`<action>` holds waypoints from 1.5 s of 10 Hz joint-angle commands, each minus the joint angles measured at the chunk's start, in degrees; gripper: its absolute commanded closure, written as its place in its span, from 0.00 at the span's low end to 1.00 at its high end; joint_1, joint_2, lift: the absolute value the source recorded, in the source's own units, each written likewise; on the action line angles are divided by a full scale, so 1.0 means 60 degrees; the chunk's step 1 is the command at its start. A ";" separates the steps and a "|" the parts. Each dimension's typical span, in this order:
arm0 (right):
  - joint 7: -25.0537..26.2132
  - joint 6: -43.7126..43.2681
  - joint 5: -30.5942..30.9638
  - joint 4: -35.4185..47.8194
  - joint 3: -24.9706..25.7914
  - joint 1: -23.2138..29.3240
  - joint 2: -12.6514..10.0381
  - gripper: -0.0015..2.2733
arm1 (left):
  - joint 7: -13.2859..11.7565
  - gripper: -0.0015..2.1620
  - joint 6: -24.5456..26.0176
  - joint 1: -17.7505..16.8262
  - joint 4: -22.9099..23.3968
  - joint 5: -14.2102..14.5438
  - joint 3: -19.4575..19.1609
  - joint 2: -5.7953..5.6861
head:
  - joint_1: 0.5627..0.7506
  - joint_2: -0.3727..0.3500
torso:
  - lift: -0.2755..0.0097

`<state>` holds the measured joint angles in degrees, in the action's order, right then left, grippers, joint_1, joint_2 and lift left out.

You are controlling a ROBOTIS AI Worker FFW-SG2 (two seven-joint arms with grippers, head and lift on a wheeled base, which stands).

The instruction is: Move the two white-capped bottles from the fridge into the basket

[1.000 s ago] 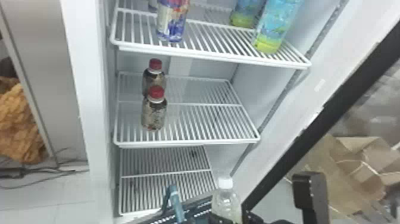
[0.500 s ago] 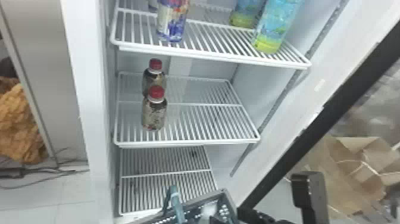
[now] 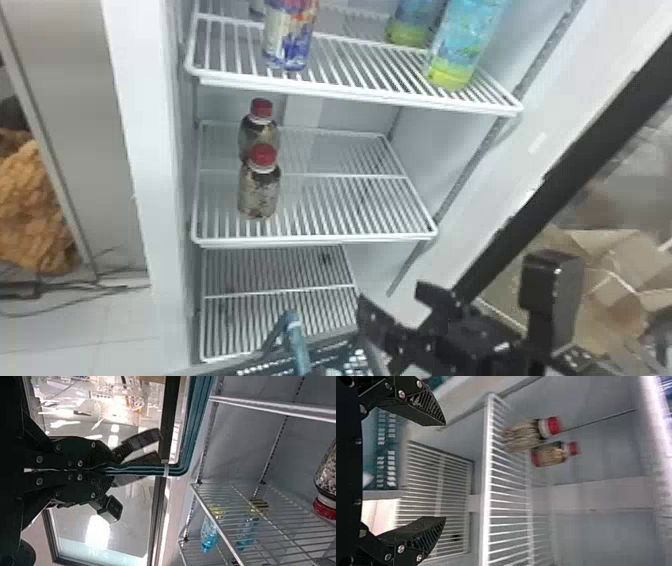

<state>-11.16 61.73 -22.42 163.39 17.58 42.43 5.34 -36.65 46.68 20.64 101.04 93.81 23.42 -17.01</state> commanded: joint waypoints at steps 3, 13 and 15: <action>0.0014 -0.2835 0.0213 -0.0783 -0.0264 0.0054 -0.0113 0.07 | 0.0000 0.52 0.0001 0.0004 0.0000 0.0000 -0.0018 0.0022 | 0.70 0.03 | 0.05; 0.0849 -0.9984 0.0899 -0.3854 -0.1292 0.0100 -0.0362 0.02 | 0.0015 0.52 -0.0023 0.0004 -0.0023 -0.0019 0.0020 0.0037 | 0.70 0.03 | 0.05; 0.1054 -1.0710 0.1032 -0.4041 -0.1482 0.0452 -0.0406 0.02 | 0.0015 0.52 -0.0023 -0.0019 -0.0023 -0.0019 0.0020 0.0037 | 0.70 0.03 | 0.05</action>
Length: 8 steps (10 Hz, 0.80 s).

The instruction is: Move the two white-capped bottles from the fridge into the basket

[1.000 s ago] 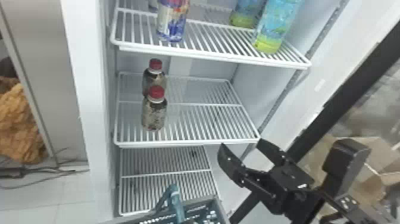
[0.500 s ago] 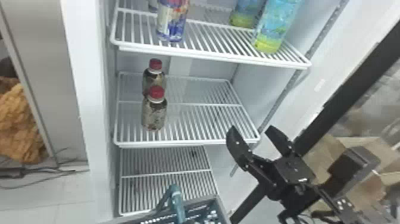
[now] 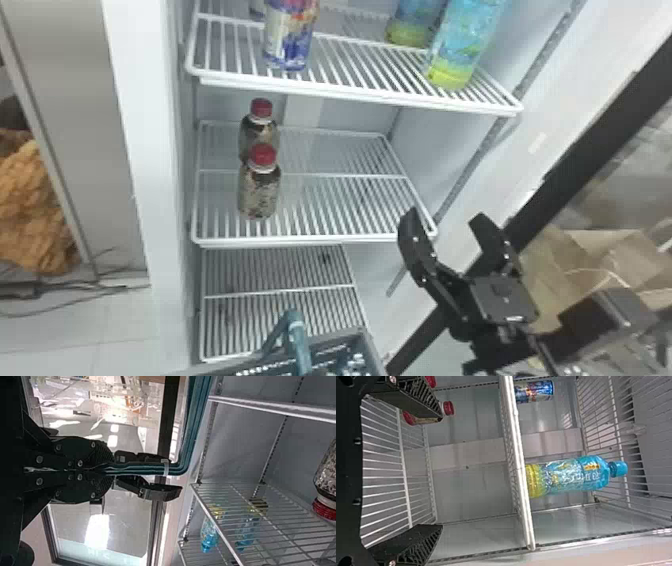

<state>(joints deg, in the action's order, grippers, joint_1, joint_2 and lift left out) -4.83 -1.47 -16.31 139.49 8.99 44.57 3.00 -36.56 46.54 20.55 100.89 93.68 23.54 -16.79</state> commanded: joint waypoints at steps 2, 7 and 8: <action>0.0088 -0.0318 -0.0025 -0.0057 -0.0260 0.0445 -0.0046 0.02 | -0.0001 0.52 -0.0022 -0.0004 -0.0023 0.0002 0.0038 -0.0015 | 0.70 0.03 | 0.05; 0.0161 -0.0411 -0.0006 0.0177 -0.0165 0.0867 -0.0192 0.02 | -0.0001 0.52 -0.0046 -0.0027 -0.0046 0.0021 0.0076 -0.0015 | 0.70 0.03 | 0.05; 0.0161 -0.0411 -0.0025 0.0154 -0.0165 0.0891 -0.0192 0.02 | -0.0001 0.52 -0.0046 -0.0027 -0.0023 0.0021 0.0076 -0.0015 | 0.70 0.03 | 0.05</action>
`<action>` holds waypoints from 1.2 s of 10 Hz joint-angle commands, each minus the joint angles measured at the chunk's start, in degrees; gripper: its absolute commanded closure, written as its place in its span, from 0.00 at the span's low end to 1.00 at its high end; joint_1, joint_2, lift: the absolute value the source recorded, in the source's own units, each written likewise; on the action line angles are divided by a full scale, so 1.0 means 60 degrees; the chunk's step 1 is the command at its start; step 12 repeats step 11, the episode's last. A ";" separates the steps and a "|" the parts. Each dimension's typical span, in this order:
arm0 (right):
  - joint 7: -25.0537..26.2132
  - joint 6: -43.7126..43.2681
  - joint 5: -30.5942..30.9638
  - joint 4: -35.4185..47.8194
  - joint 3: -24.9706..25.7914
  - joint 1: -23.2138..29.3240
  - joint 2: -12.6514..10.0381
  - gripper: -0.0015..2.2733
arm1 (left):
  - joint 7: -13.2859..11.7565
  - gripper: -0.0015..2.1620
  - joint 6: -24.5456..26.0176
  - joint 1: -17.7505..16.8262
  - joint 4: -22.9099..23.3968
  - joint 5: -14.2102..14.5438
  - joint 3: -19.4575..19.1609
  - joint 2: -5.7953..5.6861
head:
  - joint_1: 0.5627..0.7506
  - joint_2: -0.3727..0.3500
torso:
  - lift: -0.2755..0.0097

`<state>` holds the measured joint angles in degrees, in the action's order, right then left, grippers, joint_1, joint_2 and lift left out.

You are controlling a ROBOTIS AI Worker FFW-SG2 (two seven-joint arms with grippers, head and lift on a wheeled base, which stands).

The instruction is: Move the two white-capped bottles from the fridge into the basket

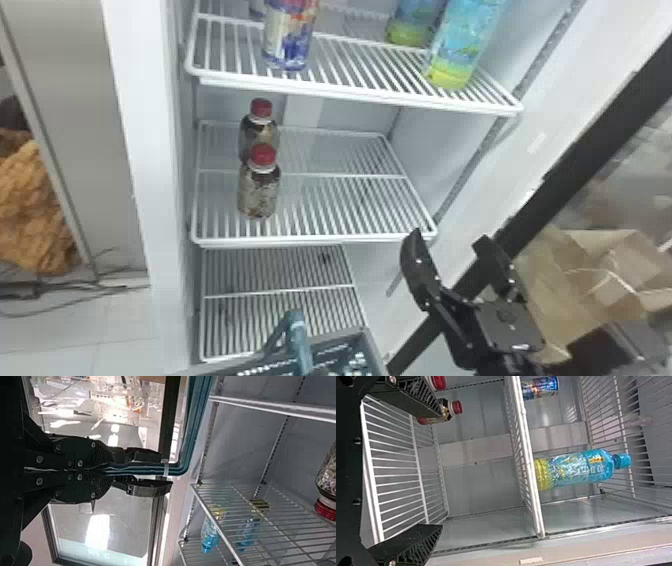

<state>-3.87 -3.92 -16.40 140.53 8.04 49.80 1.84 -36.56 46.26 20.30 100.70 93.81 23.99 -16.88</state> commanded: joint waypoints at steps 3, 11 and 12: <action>0.0014 -0.0028 -0.0008 -0.0020 -0.0008 -0.0004 0.0001 0.02 | 0.0000 0.52 0.0000 0.0014 -0.0013 0.0019 0.0001 0.0000 | 0.70 0.03 | 0.05; 0.0044 -0.0145 -0.0084 -0.0020 -0.0065 0.0020 0.0045 0.02 | 0.0000 0.52 0.0000 0.0038 0.0010 0.0038 0.0001 0.0015 | 0.70 0.03 | 0.05; 0.0044 -0.0145 -0.0084 -0.0020 -0.0065 0.0020 0.0045 0.02 | 0.0000 0.52 0.0000 0.0038 0.0010 0.0038 0.0001 0.0015 | 0.70 0.03 | 0.05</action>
